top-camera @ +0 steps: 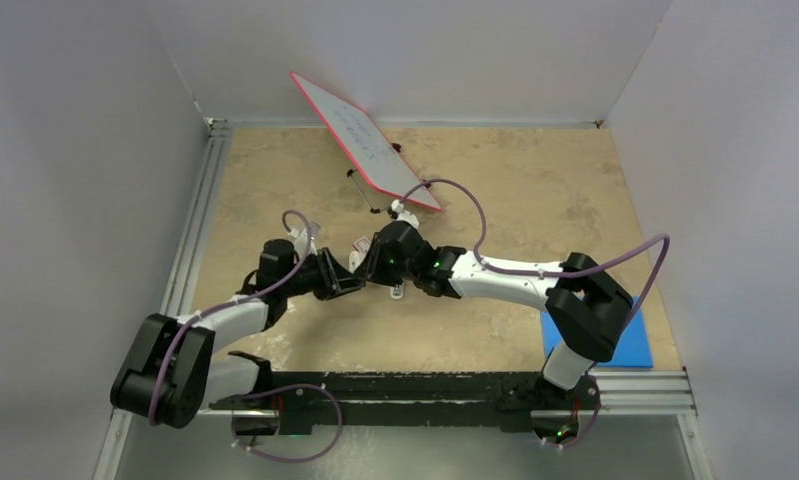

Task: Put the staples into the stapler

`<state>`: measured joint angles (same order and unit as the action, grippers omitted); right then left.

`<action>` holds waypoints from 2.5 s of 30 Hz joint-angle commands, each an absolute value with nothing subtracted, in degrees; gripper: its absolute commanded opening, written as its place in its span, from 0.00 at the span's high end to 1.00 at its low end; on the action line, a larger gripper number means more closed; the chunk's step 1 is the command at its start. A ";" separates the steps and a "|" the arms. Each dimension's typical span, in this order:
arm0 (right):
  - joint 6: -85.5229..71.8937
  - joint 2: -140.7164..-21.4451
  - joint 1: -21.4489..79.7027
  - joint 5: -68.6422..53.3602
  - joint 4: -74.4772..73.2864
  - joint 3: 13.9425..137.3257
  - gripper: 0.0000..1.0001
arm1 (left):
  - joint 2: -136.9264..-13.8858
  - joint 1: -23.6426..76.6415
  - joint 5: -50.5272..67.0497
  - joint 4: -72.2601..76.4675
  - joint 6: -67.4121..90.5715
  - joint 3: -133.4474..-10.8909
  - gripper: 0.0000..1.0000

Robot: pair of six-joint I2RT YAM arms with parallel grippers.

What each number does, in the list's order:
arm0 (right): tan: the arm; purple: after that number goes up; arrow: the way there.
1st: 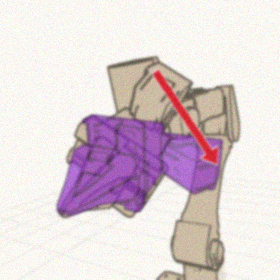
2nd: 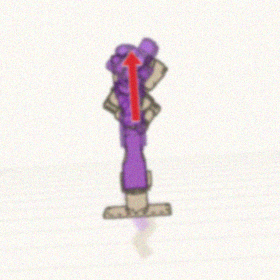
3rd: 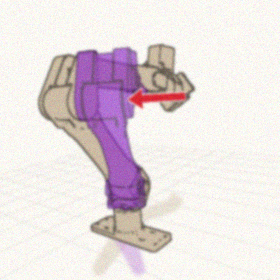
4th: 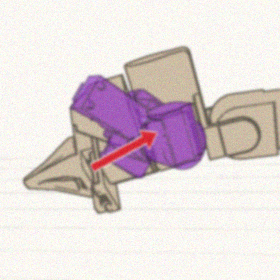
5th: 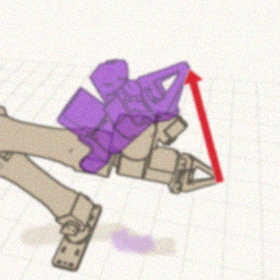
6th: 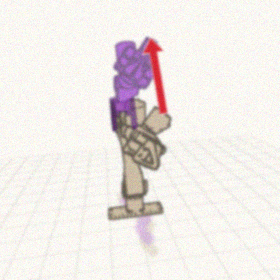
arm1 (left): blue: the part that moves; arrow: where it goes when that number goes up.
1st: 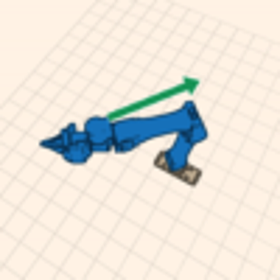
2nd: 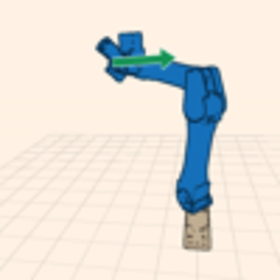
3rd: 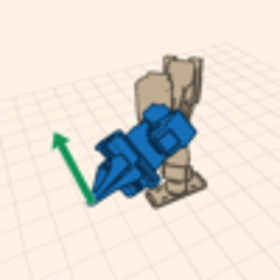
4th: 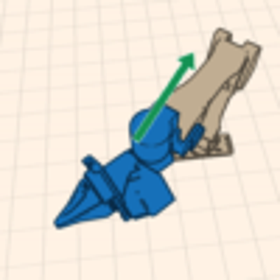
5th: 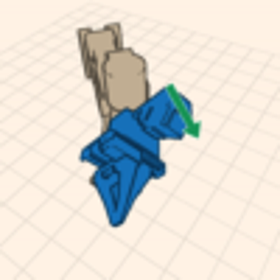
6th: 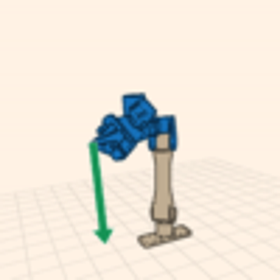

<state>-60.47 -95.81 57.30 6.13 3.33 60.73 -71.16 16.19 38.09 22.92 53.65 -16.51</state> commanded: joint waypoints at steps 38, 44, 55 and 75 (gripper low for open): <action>-59.85 -91.18 56.69 2.04 2.43 59.33 0.87 | -66.65 16.38 36.72 31.34 46.01 -15.31 1.00; -61.37 -88.64 56.28 6.43 1.68 58.29 0.87 | -66.96 19.75 34.53 26.19 44.08 -15.53 1.00; -62.42 -83.20 53.90 12.27 -0.57 56.38 0.87 | -69.65 20.18 33.93 21.27 43.94 -15.68 1.00; -53.65 -91.27 52.86 25.40 4.40 60.41 0.80 | -83.53 23.02 39.11 21.65 45.86 -17.81 1.00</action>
